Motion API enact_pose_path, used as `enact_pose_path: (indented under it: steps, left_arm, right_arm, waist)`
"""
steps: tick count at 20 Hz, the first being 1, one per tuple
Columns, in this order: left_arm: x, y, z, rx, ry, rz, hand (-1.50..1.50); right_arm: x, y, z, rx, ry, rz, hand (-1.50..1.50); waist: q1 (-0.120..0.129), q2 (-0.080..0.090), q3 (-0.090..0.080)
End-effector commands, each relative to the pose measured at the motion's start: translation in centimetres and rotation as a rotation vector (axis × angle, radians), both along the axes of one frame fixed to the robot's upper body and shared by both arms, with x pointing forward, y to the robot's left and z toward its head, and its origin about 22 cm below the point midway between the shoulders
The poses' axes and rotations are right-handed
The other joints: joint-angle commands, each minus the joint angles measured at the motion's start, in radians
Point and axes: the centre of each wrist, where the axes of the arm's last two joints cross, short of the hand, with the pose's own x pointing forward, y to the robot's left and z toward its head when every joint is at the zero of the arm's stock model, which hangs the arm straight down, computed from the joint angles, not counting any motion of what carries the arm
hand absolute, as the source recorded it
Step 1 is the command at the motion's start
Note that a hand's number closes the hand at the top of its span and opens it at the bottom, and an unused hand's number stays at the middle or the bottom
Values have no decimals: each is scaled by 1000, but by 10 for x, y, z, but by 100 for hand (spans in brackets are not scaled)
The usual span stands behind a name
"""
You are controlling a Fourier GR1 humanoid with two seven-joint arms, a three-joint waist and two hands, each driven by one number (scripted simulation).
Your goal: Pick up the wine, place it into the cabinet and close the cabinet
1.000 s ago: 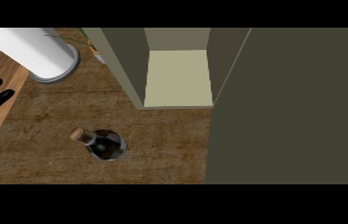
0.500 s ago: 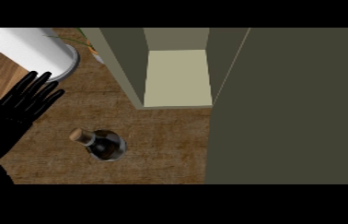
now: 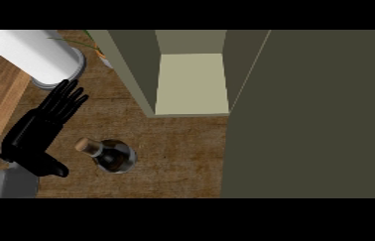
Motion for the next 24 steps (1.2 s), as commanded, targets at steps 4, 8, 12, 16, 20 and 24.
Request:
enact_pose_path:
  steps: [4,8,12,16,20,24]
  left_arm:
    - [9,-7,-41,27,32,-25,-150]
    - [18,-7,-66,11,90,-47,-150]
    - [-9,8,-94,-42,127,-128,-150]
    - [3,-5,-109,-80,121,-163,-150]
    - [-13,5,-130,-107,198,-145,-150]
    - [2,-22,-137,-115,204,-188,-150]
  right_arm:
    - [-11,-6,11,93,-27,25,-150]
    - [-22,-6,17,76,-22,60,-150]
    - [-25,-13,18,52,-14,55,-150]
    - [-24,-11,8,79,-29,61,-150]
    - [-30,-5,12,73,-25,69,-150]
    - [-21,-7,-2,83,-25,56,-150]
  waist:
    - [10,0,0]
    - [0,2,-1]
    - [3,0,0]
    - [-7,2,-1]
    - [-8,3,-2]
    - [-4,2,-1]
